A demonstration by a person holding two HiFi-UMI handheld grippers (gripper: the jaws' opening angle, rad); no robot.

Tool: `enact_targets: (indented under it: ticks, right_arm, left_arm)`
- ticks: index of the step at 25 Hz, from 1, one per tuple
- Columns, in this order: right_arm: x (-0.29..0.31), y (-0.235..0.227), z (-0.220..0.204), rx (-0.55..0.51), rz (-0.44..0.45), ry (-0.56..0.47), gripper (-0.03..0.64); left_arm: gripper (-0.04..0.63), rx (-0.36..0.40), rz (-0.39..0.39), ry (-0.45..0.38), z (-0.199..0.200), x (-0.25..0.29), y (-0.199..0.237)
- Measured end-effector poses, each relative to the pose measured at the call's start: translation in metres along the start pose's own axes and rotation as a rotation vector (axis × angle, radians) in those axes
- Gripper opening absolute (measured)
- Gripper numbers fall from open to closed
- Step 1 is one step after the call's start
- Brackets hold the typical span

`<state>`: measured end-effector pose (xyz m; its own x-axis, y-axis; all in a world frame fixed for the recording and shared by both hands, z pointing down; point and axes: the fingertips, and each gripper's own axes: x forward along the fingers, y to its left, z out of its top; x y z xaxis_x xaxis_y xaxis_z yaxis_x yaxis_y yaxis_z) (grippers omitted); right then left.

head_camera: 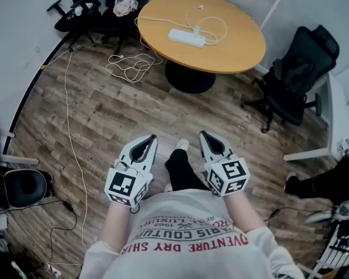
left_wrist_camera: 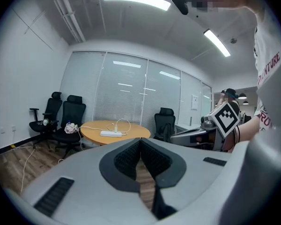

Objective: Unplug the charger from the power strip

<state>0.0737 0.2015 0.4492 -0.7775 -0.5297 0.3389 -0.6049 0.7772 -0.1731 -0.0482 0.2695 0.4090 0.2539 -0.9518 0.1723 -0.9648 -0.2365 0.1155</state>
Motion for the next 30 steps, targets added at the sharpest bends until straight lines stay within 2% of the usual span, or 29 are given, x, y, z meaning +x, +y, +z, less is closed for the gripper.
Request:
enact_targets:
  ticks: [4, 7, 11, 18, 23, 30]
  right_arm:
    - [0.042, -0.020, 0.008, 0.056, 0.016, 0.006, 0.029]
    - [0.082, -0.044, 0.024, 0.058, 0.011, 0.005, 0.029]
    - [0.138, -0.086, 0.054, 0.068, 0.008, 0.002, 0.029]
    - [0.230, -0.172, 0.104, 0.067, -0.033, 0.014, 0.029]
    - [0.275, -0.225, 0.121, 0.085, -0.068, 0.028, 0.029]
    - [0.314, -0.266, 0.124, 0.097, -0.102, 0.080, 0.029]
  left_arm:
    - [0.034, 0.008, 0.018, -0.007, 0.006, 0.028, 0.031]
    - [0.034, 0.005, 0.039, -0.010, 0.015, 0.061, 0.062]
    - [0.034, -0.022, 0.054, -0.007, 0.029, 0.119, 0.102]
    - [0.034, 0.000, 0.047, 0.020, 0.059, 0.237, 0.169]
    - [0.034, -0.010, 0.028, 0.036, 0.065, 0.302, 0.195]
    - [0.034, -0.037, -0.016, 0.088, 0.058, 0.363, 0.217]
